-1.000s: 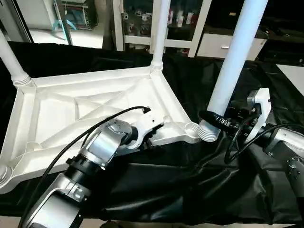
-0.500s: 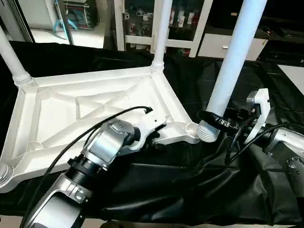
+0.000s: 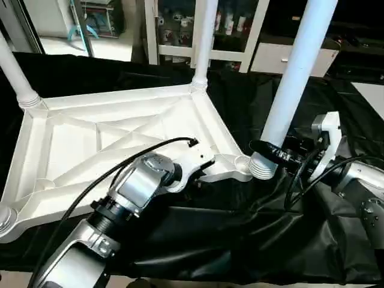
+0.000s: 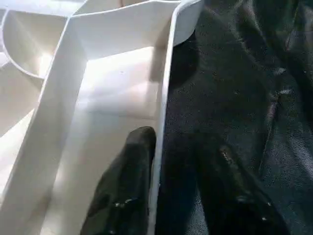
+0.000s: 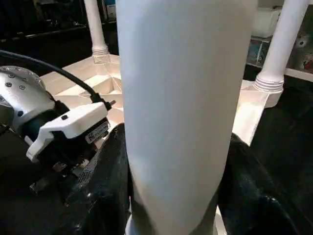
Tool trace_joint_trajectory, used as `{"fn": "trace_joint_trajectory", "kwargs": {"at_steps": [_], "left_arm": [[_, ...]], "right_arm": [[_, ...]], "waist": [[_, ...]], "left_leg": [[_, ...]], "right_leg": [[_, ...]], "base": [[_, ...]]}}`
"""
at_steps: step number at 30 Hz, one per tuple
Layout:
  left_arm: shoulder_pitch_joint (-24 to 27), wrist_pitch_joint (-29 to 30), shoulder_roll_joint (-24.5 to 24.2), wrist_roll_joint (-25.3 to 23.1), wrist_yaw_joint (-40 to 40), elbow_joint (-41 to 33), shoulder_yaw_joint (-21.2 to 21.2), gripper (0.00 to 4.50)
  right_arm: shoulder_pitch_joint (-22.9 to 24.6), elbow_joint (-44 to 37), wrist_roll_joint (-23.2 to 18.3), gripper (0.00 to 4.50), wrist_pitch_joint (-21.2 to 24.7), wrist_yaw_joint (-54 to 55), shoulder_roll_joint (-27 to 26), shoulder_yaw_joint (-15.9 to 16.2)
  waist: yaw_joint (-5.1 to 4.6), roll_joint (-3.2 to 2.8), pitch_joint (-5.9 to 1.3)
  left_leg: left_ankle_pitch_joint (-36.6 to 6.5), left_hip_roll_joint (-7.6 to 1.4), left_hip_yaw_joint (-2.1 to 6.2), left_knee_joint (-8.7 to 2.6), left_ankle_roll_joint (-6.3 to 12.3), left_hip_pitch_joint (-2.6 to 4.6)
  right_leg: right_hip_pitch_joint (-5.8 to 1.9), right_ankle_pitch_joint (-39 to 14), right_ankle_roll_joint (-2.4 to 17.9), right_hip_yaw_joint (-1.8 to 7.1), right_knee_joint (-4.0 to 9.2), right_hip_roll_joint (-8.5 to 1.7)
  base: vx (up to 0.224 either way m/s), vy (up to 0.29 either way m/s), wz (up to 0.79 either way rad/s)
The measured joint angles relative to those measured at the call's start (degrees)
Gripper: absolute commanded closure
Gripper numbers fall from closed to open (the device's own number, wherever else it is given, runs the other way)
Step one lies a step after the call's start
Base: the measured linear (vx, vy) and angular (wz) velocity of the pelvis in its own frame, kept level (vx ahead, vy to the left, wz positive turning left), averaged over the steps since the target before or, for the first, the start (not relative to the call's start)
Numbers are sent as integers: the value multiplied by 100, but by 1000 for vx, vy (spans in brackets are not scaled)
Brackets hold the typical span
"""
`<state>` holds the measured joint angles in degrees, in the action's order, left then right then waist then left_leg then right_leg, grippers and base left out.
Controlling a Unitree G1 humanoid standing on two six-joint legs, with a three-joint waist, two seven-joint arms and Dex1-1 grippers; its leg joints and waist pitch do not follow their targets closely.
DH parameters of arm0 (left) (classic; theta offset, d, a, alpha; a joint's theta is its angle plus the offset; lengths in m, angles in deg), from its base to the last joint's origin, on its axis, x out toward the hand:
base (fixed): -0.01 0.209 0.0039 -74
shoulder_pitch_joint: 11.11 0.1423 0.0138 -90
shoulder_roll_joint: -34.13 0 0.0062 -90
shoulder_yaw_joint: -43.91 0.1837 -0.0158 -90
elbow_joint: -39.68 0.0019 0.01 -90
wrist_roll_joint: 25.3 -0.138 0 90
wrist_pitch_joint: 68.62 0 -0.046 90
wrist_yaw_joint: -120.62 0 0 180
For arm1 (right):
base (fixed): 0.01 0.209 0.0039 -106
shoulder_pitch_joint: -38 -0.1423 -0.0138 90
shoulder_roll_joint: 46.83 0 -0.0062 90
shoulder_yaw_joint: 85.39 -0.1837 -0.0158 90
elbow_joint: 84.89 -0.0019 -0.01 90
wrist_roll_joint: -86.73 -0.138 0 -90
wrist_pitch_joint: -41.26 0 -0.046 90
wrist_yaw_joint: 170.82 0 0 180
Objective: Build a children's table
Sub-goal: Rotate table base
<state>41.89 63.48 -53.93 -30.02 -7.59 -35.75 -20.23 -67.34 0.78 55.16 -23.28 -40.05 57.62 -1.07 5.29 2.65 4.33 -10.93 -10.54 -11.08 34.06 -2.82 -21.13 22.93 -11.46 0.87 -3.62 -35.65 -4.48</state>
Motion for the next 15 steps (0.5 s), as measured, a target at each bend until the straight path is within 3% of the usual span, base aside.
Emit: {"fn": "trace_joint_trajectory", "kwargs": {"at_steps": [15], "left_arm": [[5, -505, -323, -16, 292, 31, 213, 447]], "right_arm": [[2, 0, 9, 262, -42, 18, -101, 26]], "waist": [[2, -4, -2]], "left_leg": [[0, -1, 0, 5, 1, 2]], "right_leg": [[0, 0, 0, 0, -7, 0]], "base": [[0, 0, 0]]}}
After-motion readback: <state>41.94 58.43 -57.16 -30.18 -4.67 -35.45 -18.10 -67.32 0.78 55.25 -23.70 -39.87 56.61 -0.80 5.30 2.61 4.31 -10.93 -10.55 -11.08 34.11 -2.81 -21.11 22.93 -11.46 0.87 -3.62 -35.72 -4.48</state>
